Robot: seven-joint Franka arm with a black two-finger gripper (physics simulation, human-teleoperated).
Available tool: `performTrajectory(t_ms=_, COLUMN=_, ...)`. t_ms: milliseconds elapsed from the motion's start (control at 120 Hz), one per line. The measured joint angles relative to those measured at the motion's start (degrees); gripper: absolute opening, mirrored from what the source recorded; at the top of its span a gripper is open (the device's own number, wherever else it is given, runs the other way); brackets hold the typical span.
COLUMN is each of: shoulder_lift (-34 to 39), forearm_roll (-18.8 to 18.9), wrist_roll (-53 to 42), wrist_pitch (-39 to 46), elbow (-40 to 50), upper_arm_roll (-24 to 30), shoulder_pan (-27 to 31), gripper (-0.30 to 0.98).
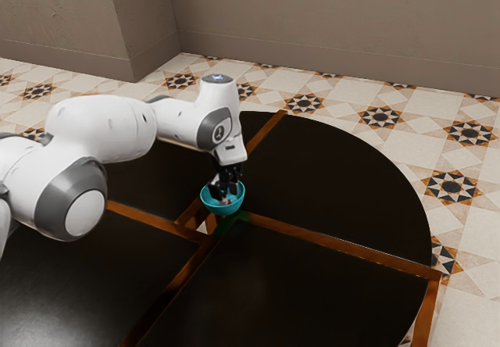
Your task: Take strawberry from the bowl
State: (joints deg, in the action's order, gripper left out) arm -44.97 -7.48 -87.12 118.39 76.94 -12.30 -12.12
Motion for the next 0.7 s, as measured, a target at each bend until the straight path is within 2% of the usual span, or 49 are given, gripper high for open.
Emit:
performTrajectory(t_ms=258, shoulder_lift=-0.4, forearm_roll=-1.1, wrist_roll=0.1, wrist_pitch=0.7, elbow=0.2, upper_arm_roll=0.0, shoulder_pan=0.0, gripper=0.29)
performTrajectory(t_ms=525, shoulder_lift=-0.4, forearm_roll=-2.2, wrist_roll=0.0, wrist_pitch=1.3, elbow=0.3, upper_arm_roll=0.1, shoulder_pan=0.0, gripper=0.09)
performTrajectory(t_ms=700, shoulder_lift=-0.1, forearm_roll=-2.3, wrist_roll=-0.2, wrist_pitch=1.8, elbow=0.4, upper_arm_roll=0.0, shoulder_pan=0.0, gripper=0.01)
